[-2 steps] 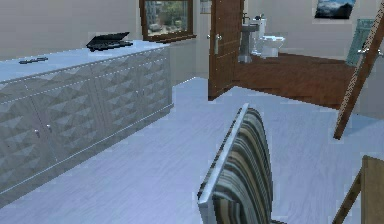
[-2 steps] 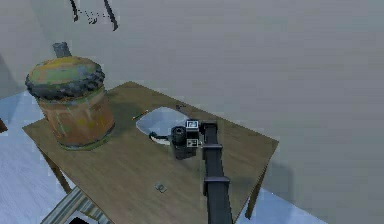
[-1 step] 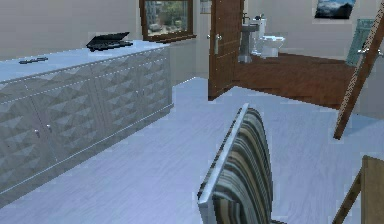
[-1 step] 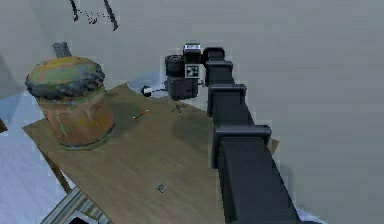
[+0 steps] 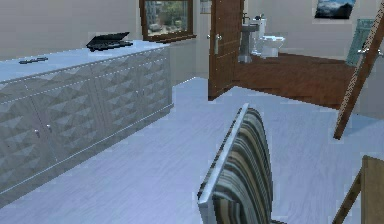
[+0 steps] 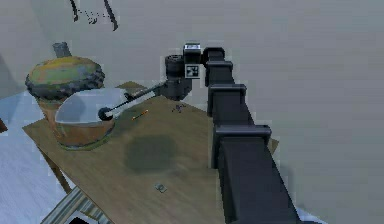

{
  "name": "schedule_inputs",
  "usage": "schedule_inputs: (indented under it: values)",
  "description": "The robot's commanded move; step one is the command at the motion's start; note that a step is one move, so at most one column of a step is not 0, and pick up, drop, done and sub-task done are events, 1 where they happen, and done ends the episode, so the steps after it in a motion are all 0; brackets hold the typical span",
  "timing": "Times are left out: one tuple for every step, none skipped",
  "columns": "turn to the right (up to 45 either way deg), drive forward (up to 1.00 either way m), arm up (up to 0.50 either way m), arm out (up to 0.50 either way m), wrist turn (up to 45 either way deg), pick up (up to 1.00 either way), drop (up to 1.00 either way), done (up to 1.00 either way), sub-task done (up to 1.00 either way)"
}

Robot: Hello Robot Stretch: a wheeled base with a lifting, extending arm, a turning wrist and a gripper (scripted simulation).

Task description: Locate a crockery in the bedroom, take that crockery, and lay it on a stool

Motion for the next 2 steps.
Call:
schedule_inputs:
  values:
    - [0.0, 0.0, 0.0, 0.0, -45.0, 0.0, 0.0, 0.0, 0.0]
    - [0.0, 0.0, 0.0, 0.0, -18.0, 0.0, 0.0, 0.0, 0.0]
